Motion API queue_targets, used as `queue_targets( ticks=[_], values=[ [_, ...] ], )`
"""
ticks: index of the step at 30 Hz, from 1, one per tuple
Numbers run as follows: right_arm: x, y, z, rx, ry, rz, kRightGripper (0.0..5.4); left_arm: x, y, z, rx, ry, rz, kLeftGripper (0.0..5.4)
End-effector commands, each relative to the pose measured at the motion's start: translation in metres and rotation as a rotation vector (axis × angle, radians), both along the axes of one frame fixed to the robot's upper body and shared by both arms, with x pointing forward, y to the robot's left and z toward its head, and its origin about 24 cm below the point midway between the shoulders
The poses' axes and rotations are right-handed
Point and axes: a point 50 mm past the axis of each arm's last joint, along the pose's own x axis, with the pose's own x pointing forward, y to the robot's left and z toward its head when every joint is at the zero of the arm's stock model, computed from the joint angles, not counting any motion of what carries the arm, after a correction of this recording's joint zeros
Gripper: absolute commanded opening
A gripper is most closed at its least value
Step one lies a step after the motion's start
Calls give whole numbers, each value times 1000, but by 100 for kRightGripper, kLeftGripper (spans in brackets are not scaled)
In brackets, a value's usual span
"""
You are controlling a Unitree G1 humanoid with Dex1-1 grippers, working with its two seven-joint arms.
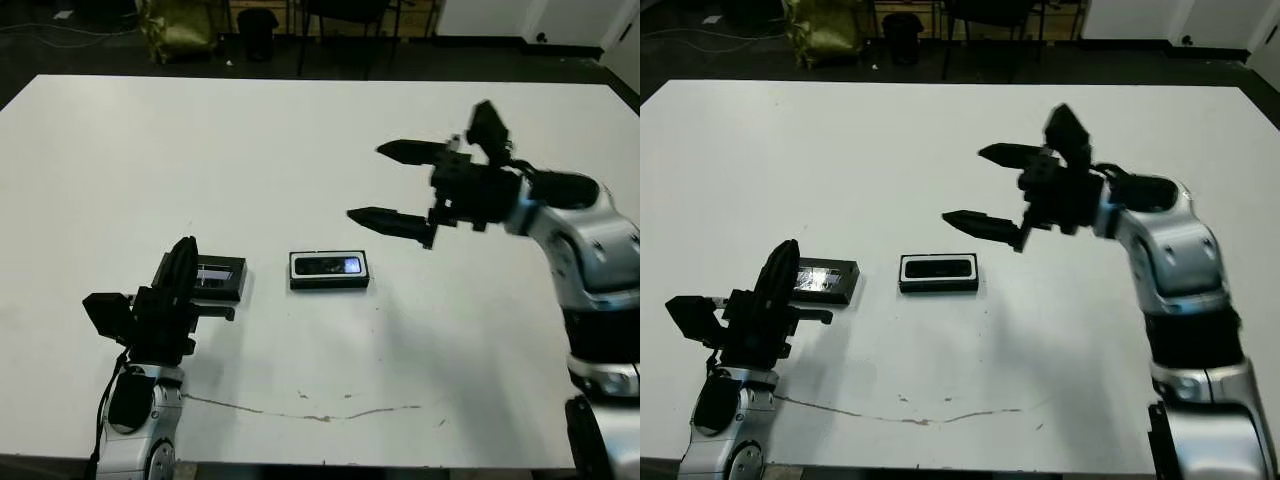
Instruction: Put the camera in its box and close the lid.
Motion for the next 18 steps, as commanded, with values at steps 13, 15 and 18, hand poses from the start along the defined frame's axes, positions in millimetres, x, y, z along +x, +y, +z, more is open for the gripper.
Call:
queue_targets(
  ticks=[13,15,18],
  values=[
    [-74,-17,-81,164,44,-512,137,0,12,1,59,44,21,0],
    [-79,-20,-85,184,6,-541,91,1,19,5,76,33,13,0],
    [-80,-23,-94,236,1,-539,19,5,31,15,134,3,9,0]
  ],
)
